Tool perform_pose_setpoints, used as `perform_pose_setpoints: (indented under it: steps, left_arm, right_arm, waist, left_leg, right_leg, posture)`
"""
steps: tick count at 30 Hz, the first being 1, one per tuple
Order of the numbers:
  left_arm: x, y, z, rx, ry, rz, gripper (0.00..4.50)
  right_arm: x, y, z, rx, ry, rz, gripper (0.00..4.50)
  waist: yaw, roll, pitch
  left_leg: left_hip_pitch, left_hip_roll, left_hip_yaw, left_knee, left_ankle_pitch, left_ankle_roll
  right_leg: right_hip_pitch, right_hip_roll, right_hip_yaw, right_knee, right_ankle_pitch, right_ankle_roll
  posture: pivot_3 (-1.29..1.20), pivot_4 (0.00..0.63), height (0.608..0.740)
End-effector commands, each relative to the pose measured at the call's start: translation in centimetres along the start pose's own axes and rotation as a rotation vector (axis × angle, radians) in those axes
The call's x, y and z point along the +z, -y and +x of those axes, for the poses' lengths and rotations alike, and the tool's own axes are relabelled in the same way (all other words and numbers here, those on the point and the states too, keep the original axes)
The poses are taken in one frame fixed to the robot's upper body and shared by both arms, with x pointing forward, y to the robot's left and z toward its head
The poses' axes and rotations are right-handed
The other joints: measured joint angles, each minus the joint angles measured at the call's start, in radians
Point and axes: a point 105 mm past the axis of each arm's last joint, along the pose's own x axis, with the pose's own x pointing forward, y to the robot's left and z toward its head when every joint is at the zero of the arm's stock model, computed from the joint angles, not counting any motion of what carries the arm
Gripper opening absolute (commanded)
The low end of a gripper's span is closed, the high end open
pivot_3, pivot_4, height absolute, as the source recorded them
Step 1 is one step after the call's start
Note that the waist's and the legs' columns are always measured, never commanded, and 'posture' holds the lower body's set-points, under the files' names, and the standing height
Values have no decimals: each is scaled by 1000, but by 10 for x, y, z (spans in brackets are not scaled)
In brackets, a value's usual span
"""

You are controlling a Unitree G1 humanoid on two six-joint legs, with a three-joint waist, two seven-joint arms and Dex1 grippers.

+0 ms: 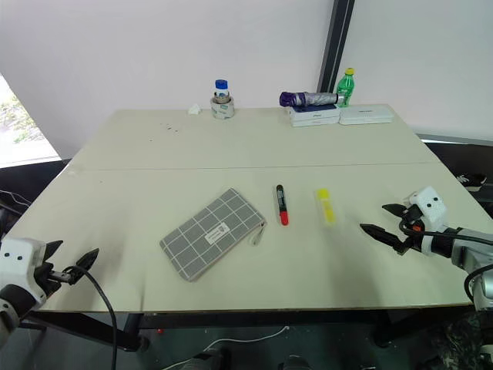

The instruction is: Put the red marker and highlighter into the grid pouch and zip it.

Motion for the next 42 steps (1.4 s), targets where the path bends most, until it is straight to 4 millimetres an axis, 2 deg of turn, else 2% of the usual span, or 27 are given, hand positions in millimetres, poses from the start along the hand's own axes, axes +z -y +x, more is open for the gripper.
perform_pose_setpoints:
  steps: [1, 6, 11, 16, 19, 22, 26, 33, 42]
  left_arm:
    - [17, -4, -3, 18, 59, 35, 4404]
    - [22, -1, 1, 1, 80, 27, 4404]
    - [24, 18, 5, -76, 97, 68, 4404]
    - [33, 45, 6, -182, 152, 181, 4404]
    - [33, 60, 8, -245, 168, 253, 4500]
    - [34, 79, 12, -328, 193, 395, 4500]
    - [36, 88, 14, -388, 236, 551, 4500]
    - [22, 101, 12, -510, 282, 811, 4500]
    - [3, 112, 11, -633, 292, 942, 4500]
  right_arm:
    - [11, 1, 0, -5, 39, -32, 4500]
    - [13, 0, 2, -5, 51, -43, 4500]
    - [23, -4, 7, -8, 80, -64, 4500]
    - [40, -21, 26, 41, 145, -64, 4500]
    - [53, -33, 36, 79, 187, -70, 3701]
    - [69, -55, 51, 135, 229, -79, 2087]
    - [80, -79, 70, 175, 226, -126, 26]
    - [101, -115, 105, 206, 255, -172, 26]
    - [100, -129, 141, 196, 189, -198, 26]
  waist:
    - [0, 0, 0]
    - [0, 0, 0]
    - [0, 0, 0]
    - [-3, 0, 0]
    - [0, 0, 0]
    - [0, 0, 0]
    - [1, 0, 0]
    - [-4, 0, 0]
    - [-2, 0, 0]
  left_leg:
    - [0, 0, 0, 0, 0, 0]
    - [0, 0, 0, 0, 0, 0]
    - [0, 0, 0, 0, 0, 0]
    - [0, 0, 0, 0, 0, 0]
    - [0, 0, 1, 0, 0, 0]
    - [-1, 0, 1, 0, 0, 0]
    - [-1, 0, 1, 0, 0, 0]
    - [-2, 0, 2, -2, 0, 0]
    - [-2, 0, 1, -2, 0, 0]
  right_leg:
    - [0, 0, 0, 0, 0, 0]
    - [0, 0, 0, 0, 0, 0]
    - [0, 0, 0, 0, 0, 0]
    - [0, 0, 1, 0, 0, 0]
    - [0, 0, 1, 0, 0, 0]
    - [-1, 0, 1, 0, 0, 0]
    - [-2, 0, 1, 0, 0, 0]
    - [-4, 1, 2, 0, 0, 0]
    - [-5, 1, 2, 0, 2, 3]
  posture:
    - [0, 150, 736]
    - [0, 150, 736]
    - [0, 150, 736]
    - [0, 150, 736]
    - [0, 150, 736]
    - [0, 150, 736]
    - [0, 150, 736]
    - [0, 150, 736]
    - [0, 150, 736]
